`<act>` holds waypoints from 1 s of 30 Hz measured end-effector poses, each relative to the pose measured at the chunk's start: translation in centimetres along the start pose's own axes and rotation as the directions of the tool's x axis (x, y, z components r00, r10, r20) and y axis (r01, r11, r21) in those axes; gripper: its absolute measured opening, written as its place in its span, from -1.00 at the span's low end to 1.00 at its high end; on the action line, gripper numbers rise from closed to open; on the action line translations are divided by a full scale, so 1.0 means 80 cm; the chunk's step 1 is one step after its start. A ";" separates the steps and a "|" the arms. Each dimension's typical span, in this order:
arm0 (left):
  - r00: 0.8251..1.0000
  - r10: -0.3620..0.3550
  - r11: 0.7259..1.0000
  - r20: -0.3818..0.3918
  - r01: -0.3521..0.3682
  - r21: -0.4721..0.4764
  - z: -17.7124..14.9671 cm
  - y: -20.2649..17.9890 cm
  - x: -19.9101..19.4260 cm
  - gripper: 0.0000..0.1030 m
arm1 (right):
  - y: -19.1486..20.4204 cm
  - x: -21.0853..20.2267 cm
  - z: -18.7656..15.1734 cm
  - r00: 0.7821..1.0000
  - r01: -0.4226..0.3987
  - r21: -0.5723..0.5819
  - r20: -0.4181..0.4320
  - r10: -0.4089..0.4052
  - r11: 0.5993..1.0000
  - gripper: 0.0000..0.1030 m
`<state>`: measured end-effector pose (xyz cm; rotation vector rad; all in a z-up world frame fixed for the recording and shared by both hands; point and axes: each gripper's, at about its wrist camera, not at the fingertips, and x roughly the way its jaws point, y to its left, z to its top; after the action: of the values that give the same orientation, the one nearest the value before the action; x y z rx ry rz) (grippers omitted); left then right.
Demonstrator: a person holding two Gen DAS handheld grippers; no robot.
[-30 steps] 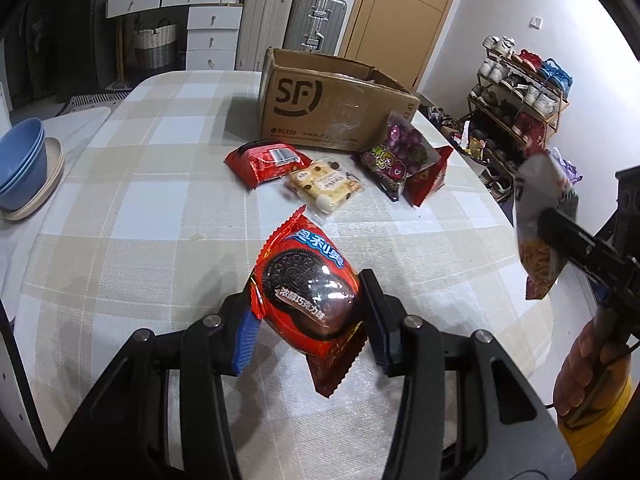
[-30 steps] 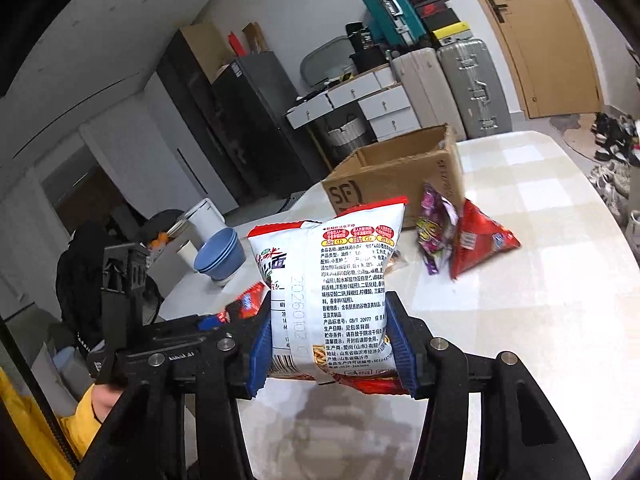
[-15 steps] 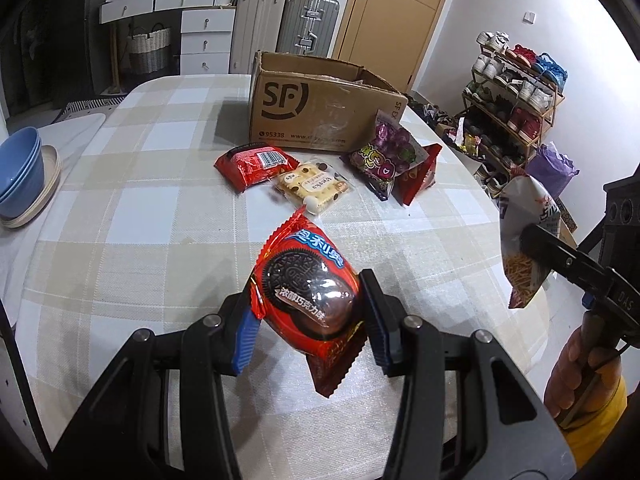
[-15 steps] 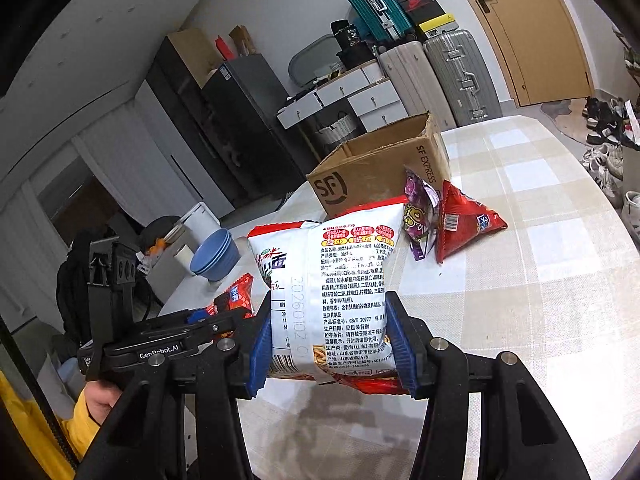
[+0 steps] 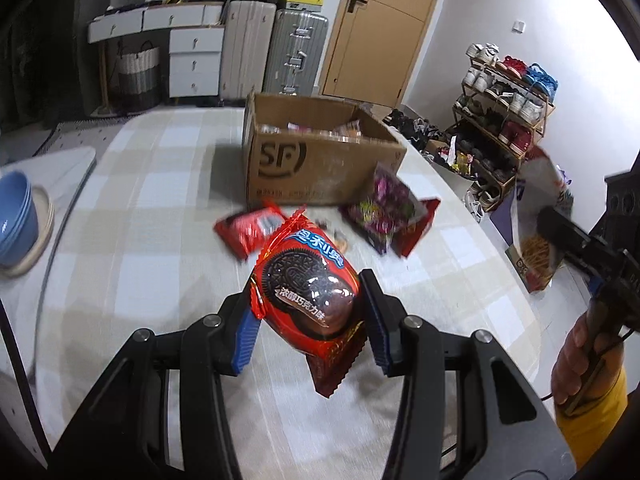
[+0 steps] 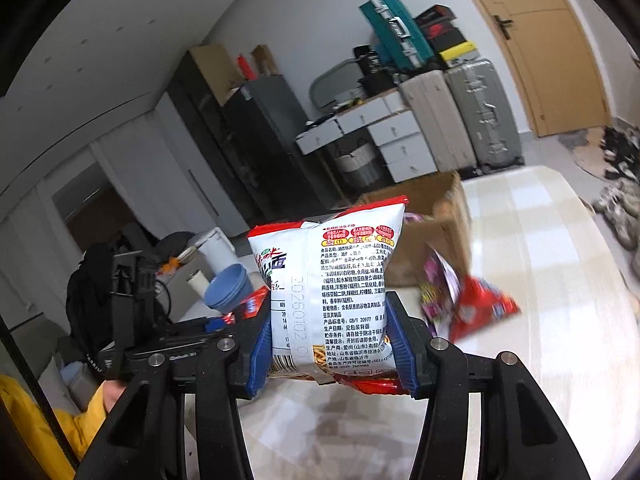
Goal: Organize snacks
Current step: 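Carry the red pie pack and white noodle bag over the box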
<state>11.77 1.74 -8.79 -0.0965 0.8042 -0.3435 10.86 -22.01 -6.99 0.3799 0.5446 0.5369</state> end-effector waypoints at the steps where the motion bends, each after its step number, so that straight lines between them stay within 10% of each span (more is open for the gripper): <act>1: 1.000 -0.002 1.000 0.002 0.002 0.009 0.012 0.003 0.000 -0.17 | 0.004 0.005 0.011 1.000 -0.006 -0.017 -0.002 0.006 1.000 0.01; 10: 0.998 -0.014 0.997 0.068 0.009 0.075 0.117 0.005 0.006 -0.17 | 0.010 0.050 0.107 0.999 -0.051 -0.052 -0.016 0.050 0.997 0.01; 19: 0.992 -0.017 0.998 0.122 0.010 0.059 0.234 0.011 0.040 -0.17 | 0.005 0.131 0.194 0.995 0.064 -0.133 -0.064 -0.073 0.989 0.01; 30: 0.996 0.057 0.980 0.069 -0.069 0.187 0.326 -0.012 0.172 -0.16 | -0.062 0.240 0.232 0.970 0.158 -0.115 -0.166 -0.176 0.981 0.01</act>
<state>39.13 -4.98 -0.05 0.0962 0.7068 -0.3536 37.40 -18.68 -2.00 0.1883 0.7095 0.4353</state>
